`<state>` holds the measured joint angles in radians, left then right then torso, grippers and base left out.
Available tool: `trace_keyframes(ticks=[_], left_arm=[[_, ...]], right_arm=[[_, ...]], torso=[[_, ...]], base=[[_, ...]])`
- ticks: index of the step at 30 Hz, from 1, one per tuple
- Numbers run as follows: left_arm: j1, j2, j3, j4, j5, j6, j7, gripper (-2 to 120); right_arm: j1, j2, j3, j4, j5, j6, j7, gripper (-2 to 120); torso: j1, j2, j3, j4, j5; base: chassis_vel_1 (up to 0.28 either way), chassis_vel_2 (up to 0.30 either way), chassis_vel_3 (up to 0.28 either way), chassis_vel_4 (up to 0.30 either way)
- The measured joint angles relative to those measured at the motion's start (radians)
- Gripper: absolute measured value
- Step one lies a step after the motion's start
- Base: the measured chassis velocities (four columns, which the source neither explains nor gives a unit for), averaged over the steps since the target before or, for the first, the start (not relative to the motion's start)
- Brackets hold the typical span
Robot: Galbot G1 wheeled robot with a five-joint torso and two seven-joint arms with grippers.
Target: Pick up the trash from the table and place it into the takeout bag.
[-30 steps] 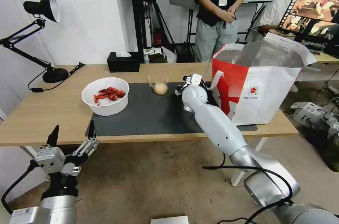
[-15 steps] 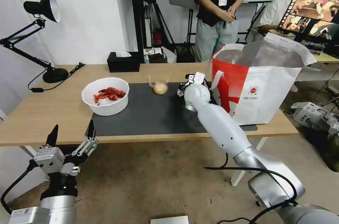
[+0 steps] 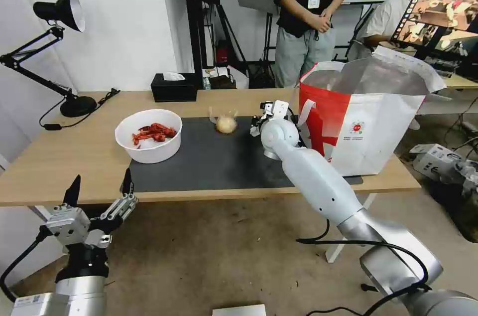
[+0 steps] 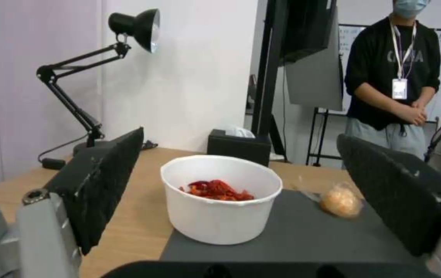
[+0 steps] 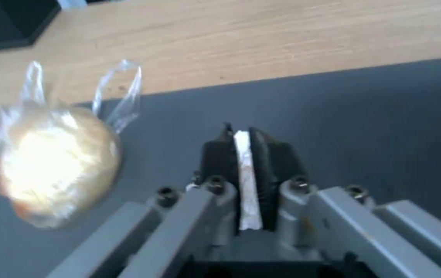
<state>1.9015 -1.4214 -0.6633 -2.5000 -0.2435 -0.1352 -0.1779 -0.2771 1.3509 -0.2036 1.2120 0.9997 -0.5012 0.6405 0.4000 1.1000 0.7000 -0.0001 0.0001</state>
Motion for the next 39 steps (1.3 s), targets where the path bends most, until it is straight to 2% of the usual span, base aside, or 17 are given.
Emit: trace_keyframes(ticks=[3, 4, 6, 7, 9, 11, 14, 15, 17, 20, 24, 25, 27, 28, 31, 33, 39], left_arm=[[-0.001, -0.001, 0.002, 0.000, 0.001, 0.000, 0.001, 100], [-0.001, -0.001, 0.002, 0.000, 0.001, 0.000, 0.001, 100], [-0.001, -0.002, 0.001, 0.000, 0.001, 0.000, 0.001, 100], [-0.001, -0.002, 0.001, 0.000, 0.001, 0.000, 0.001, 100], [-0.001, -0.003, 0.000, 0.000, 0.001, 0.000, 0.001, 100], [-0.002, -0.003, -0.001, 0.000, 0.000, -0.001, 0.001, 100], [-0.003, -0.004, -0.001, 0.000, -0.001, -0.001, 0.001, 100], [-0.003, -0.004, -0.001, 0.000, -0.001, -0.001, 0.001, 100], [-0.005, -0.003, -0.001, 0.000, -0.004, -0.001, 0.001, 100], [-0.006, -0.003, -0.001, 0.000, -0.006, -0.001, 0.001, 100], [-0.007, -0.002, -0.001, 0.000, -0.008, -0.001, 0.001, 100], [-0.007, -0.002, -0.001, 0.000, -0.008, -0.001, 0.001, 100], [-0.008, -0.001, -0.001, 0.000, -0.009, -0.001, 0.001, 100], [-0.008, -0.001, -0.001, 0.000, -0.009, -0.001, 0.001, 100], [-0.010, 0.001, -0.001, 0.000, -0.009, -0.001, 0.001, 100], [-0.010, 0.001, 0.000, 0.000, -0.009, -0.001, 0.001, 100], [-0.010, 0.004, -0.001, 0.000, -0.010, -0.001, 0.001, 100]], right_arm=[[0.016, 0.005, -0.014, -0.031, -0.012, -0.024, -0.038, 25], [0.016, 0.005, -0.014, -0.031, -0.012, -0.024, -0.038, 25], [0.024, 0.012, -0.015, -0.050, -0.014, -0.029, -0.065, 37], [0.024, 0.012, -0.015, -0.050, -0.014, -0.029, -0.065, 37], [0.028, 0.024, -0.014, -0.071, -0.014, -0.030, -0.070, 48], [0.028, 0.028, -0.012, -0.077, -0.014, -0.031, -0.070, 52], [0.027, 0.037, -0.009, -0.089, -0.013, -0.033, -0.063, 67], [0.027, 0.037, -0.009, -0.089, -0.013, -0.033, -0.063, 67], [0.025, 0.043, -0.007, -0.099, -0.012, -0.034, -0.055, 77], [0.023, 0.048, -0.002, -0.108, -0.011, -0.035, -0.046, 82], [0.018, 0.049, -0.002, -0.111, -0.010, -0.036, -0.037, 68], [0.018, 0.049, -0.002, -0.111, -0.010, -0.036, -0.037, 68], [0.016, 0.050, -0.001, -0.113, -0.009, -0.037, -0.034, 58], [0.016, 0.050, -0.001, -0.113, -0.009, -0.037, -0.034, 58], [0.015, 0.049, 0.000, -0.114, -0.008, -0.037, -0.031, 41], [0.014, 0.049, 0.000, -0.114, -0.007, -0.037, -0.030, 37], [0.014, 0.048, 0.001, -0.112, -0.006, -0.035, -0.027, 12]], torso=[[0.000, 0.000, 0.000, 0.0001, 0.0000], [0.000, 0.000, 0.000, 0.0001, 0.0000], [0.000, 0.000, 0.000, 0.0001, -0.0001], [0.000, 0.000, 0.000, 0.0001, -0.0001], [0.000, 0.000, 0.000, 0.0001, 0.0000], [0.000, 0.000, 0.000, 0.0001, 0.0000], [0.000, 0.000, 0.000, 0.0001, -0.0001], [0.000, 0.000, 0.000, 0.0001, -0.0001], [0.000, 0.000, 0.000, 0.0001, 0.0000], [0.000, 0.000, 0.000, 0.0001, -0.0001], [0.000, 0.000, 0.000, 0.0001, -0.0001], [0.000, 0.000, 0.000, 0.0001, -0.0001], [0.000, 0.000, 0.000, 0.0001, 0.0000], [0.000, 0.000, 0.000, 0.0001, 0.0000], [0.000, 0.000, 0.000, 0.0001, -0.0001], [0.000, 0.000, 0.000, 0.0001, -0.0001], [0.000, 0.000, 0.000, 0.0001, 0.0000]], base=[[0.000, 0.000, 0.000, 0.000], [0.000, 0.000, 0.000, 0.000], [0.000, 0.000, 0.000, 0.000], [0.000, 0.000, 0.000, 0.000], [0.000, 0.000, 0.000, 0.000], [0.000, 0.000, 0.000, 0.000], [0.000, 0.000, 0.000, 0.000], [0.000, 0.000, 0.000, 0.000], [0.000, 0.000, 0.000, 0.000], [0.000, 0.000, 0.000, 0.000], [0.000, 0.000, 0.000, 0.000], [0.000, 0.000, 0.000, 0.000], [0.000, 0.000, 0.000, 0.000], [0.000, 0.000, 0.000, 0.000], [0.000, 0.000, 0.000, 0.000], [0.000, 0.000, 0.000, 0.000], [0.000, 0.000, 0.000, 0.000]])
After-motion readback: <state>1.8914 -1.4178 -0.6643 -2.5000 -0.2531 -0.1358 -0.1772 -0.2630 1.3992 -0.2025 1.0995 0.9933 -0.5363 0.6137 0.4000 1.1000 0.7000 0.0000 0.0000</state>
